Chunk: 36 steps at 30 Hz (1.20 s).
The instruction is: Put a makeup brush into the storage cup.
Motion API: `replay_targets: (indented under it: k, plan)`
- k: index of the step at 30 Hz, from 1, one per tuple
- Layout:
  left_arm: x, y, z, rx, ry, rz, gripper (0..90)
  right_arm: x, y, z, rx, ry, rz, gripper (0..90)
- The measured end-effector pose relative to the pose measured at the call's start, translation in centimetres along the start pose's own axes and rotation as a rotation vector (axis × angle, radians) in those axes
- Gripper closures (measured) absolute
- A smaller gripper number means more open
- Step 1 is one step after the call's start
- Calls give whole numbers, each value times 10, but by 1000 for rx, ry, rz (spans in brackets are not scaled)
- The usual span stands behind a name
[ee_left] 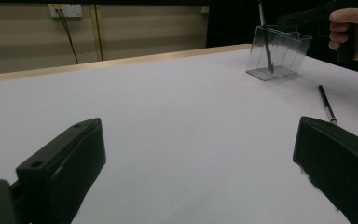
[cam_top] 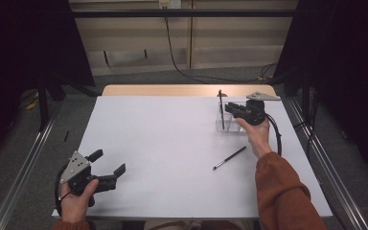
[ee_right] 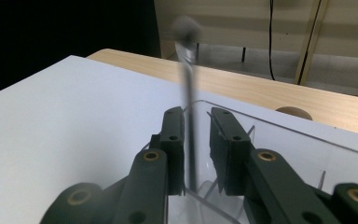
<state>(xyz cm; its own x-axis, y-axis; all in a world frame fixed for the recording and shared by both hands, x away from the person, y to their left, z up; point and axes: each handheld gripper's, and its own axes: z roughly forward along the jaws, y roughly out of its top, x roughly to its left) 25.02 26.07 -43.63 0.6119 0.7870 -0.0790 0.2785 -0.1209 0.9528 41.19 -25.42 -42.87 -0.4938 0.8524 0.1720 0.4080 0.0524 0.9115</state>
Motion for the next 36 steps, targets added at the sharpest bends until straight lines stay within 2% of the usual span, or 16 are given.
replay_targets:
  k: [6,9,10,11,12,17,22,26,32,34,36]
  plan:
    - [0,0,1,4,-3,3,23,1,1,-4,-21,10,-7,644]
    - [0,0,1,1,-7,-3,23,3,2,-6,-23,12,-15,538]
    - [0,0,1,-4,-9,-11,23,3,2,-6,-23,12,-15,538]
    - [1,0,1,-6,-1,-11,23,5,2,-9,-27,14,-20,471]
    - [1,1,1,-7,2,-7,23,5,2,-9,-27,14,-20,471]
    - [2,1,1,-10,-4,-9,23,10,1,-19,-33,29,-42,344]
    - [2,1,2,-5,-8,-6,23,15,1,-27,-21,30,-66,264]
    - [2,1,2,-4,-8,-1,23,16,0,-33,-26,27,-66,180]
    - [2,2,3,-7,-8,-5,23,17,-2,-41,-32,27,-27,43]
    - [2,2,2,-11,-8,7,23,17,-6,-44,-37,16,-21,33]
    - [1,3,1,-16,-2,5,23,19,-11,-48,-34,28,-27,12]
